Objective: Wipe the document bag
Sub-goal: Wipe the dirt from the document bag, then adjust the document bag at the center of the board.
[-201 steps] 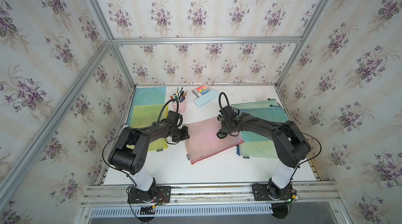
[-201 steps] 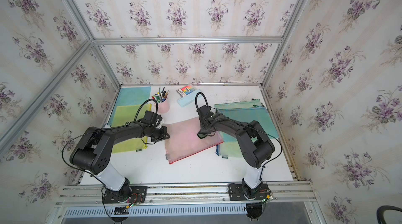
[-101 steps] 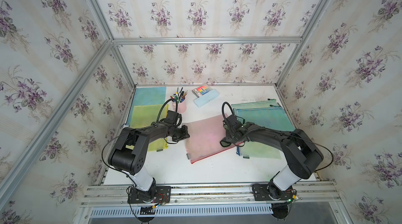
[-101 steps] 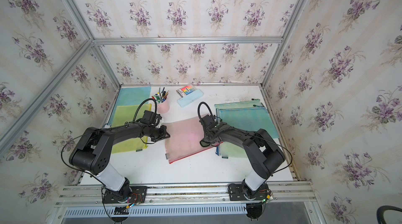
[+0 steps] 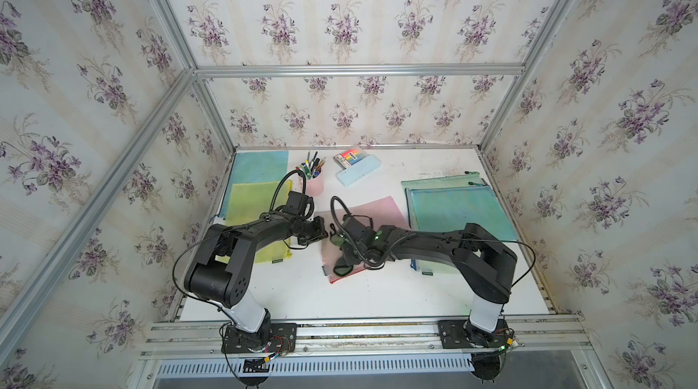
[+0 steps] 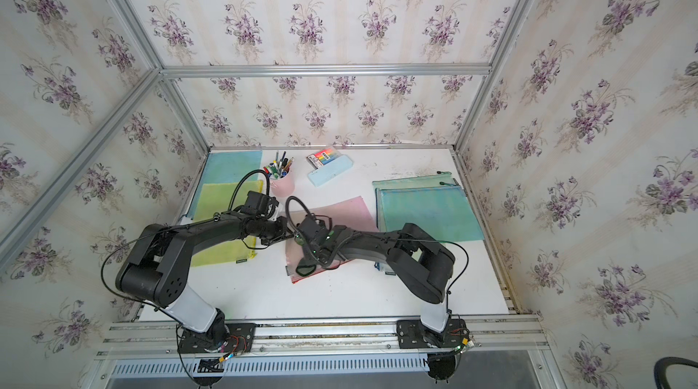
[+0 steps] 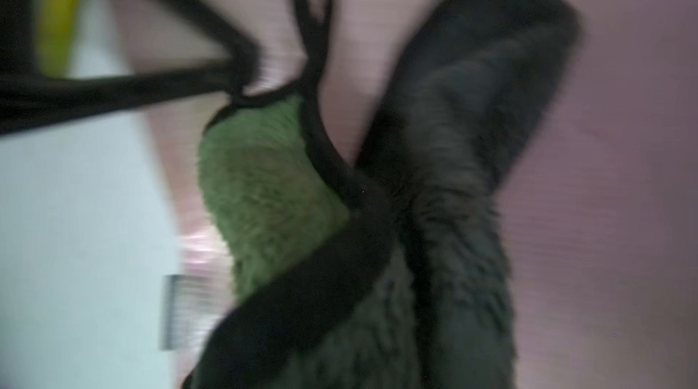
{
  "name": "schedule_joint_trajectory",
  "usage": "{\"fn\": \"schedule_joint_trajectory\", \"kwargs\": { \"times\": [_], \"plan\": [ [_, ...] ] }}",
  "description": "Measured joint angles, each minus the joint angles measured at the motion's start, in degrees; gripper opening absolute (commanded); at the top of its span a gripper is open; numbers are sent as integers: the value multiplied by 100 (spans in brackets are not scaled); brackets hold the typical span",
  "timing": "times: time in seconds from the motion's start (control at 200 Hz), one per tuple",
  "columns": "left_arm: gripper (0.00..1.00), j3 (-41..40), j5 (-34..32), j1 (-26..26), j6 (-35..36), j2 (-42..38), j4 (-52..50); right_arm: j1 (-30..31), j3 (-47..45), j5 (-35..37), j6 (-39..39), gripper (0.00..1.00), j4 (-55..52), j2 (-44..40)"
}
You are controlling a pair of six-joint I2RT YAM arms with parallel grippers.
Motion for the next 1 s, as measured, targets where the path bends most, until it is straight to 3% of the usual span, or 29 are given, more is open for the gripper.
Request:
{"fn": "schedule_joint_trajectory", "kwargs": {
  "times": [0.16,0.25,0.465,0.659,0.729,0.799,0.999],
  "plan": [
    [0,142,-59,-9,363,-297,-348,-1539,-1054,509,13,22,-367,-1237],
    [0,256,-120,2,590,-433,-581,-2031,-1141,575,-120,21,-494,-1401],
    [0,1204,-463,214,1139,-1340,-1808,-2070,-804,555,-205,22,-603,-1716],
    [1,3051,-997,590,1980,-2199,-3307,-2111,-813,599,-203,22,-402,-1781],
    [1,3521,-1161,308,2286,-2343,-3687,-2146,-909,577,-201,22,-404,-1779],
    [1,3609,-1261,-295,2470,-2411,-3906,-2205,-946,577,-201,22,-407,-1803],
    [1,2420,-1827,-2253,2245,-2264,-3993,-2653,-1043,573,-295,22,-413,-2127]
  ]
}}
